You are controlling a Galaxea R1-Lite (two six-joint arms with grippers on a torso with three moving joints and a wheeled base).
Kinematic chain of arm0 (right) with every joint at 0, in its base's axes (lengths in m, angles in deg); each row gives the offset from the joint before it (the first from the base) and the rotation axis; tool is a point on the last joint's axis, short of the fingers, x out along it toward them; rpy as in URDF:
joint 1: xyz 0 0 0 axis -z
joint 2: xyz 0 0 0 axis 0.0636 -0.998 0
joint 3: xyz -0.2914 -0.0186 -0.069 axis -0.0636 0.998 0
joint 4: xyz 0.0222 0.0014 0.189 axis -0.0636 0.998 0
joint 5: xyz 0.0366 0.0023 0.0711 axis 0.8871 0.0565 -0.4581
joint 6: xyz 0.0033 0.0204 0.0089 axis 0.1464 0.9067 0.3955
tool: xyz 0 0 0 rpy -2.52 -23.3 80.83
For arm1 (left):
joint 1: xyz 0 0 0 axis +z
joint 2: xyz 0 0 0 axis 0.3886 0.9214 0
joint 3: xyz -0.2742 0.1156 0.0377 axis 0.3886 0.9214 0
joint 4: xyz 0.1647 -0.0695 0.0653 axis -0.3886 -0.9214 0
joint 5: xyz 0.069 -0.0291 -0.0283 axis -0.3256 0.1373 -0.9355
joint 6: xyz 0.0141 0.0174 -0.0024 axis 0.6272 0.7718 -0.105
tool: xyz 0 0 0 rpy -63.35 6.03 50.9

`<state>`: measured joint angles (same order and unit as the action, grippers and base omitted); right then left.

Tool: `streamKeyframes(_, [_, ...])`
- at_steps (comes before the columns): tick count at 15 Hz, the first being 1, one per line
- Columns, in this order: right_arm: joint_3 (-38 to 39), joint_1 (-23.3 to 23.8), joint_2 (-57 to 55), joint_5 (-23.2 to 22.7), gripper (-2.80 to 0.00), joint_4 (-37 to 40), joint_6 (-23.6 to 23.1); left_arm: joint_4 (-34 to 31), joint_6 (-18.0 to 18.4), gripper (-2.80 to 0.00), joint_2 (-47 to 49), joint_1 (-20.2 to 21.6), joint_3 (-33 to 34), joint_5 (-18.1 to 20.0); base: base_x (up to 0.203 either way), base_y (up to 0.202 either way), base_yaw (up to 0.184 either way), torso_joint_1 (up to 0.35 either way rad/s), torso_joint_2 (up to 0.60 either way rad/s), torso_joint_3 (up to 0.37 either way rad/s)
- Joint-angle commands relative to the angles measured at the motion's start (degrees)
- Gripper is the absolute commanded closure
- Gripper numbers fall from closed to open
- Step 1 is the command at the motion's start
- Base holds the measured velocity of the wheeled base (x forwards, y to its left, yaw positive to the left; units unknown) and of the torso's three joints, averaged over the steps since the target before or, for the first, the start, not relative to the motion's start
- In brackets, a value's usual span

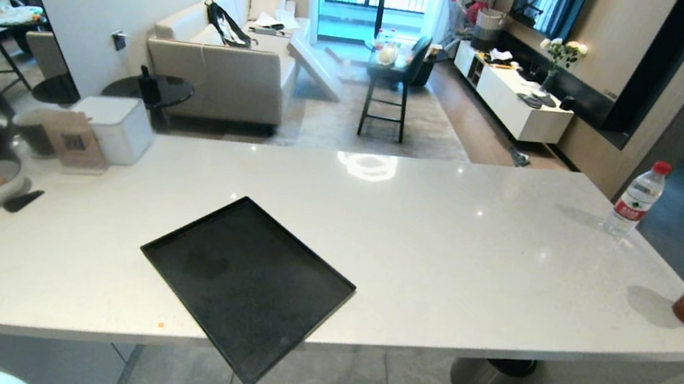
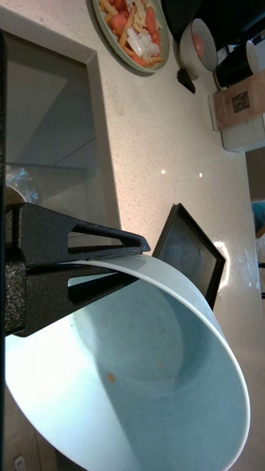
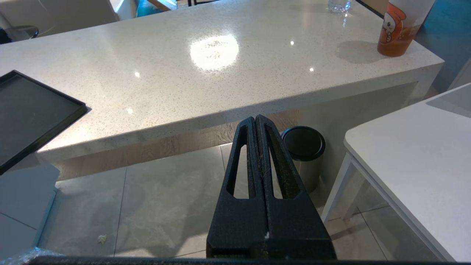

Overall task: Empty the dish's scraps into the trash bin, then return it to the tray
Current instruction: Put the bowl back to the table

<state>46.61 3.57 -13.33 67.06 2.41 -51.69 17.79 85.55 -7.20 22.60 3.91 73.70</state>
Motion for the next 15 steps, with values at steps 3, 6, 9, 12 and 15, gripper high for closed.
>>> streamKeyframes(3, [0.00,-0.01,0.02,0.13,0.00,-0.02,0.19,0.02,0.01,0.00,-0.02,0.00,0.00,0.07,0.000,0.000,0.000,0.026,-0.05,-0.030])
streamKeyframes(6, [0.00,-0.01,0.02,0.04,0.00,-0.02,0.19,0.02,0.01,0.00,0.04,0.00,0.00,0.03,0.000,0.000,0.000,0.000,0.00,0.000])
streamKeyframes(9, [0.00,-0.01,0.02,0.13,0.00,-0.02,0.19,0.02,0.01,0.00,-0.02,0.00,0.00,0.07,0.000,0.000,0.000,0.000,0.00,0.000])
streamKeyframes(12, [0.00,-0.01,0.02,0.04,0.00,-0.02,0.19,0.02,0.01,0.00,-0.02,0.00,0.00,0.07,0.000,0.000,0.000,0.000,0.00,0.000])
streamKeyframes(15, [0.00,-0.01,0.02,0.13,0.00,-0.02,0.19,0.09,-0.08,0.00,-0.02,0.00,0.00,0.07,0.000,0.000,0.000,0.000,0.00,0.000])
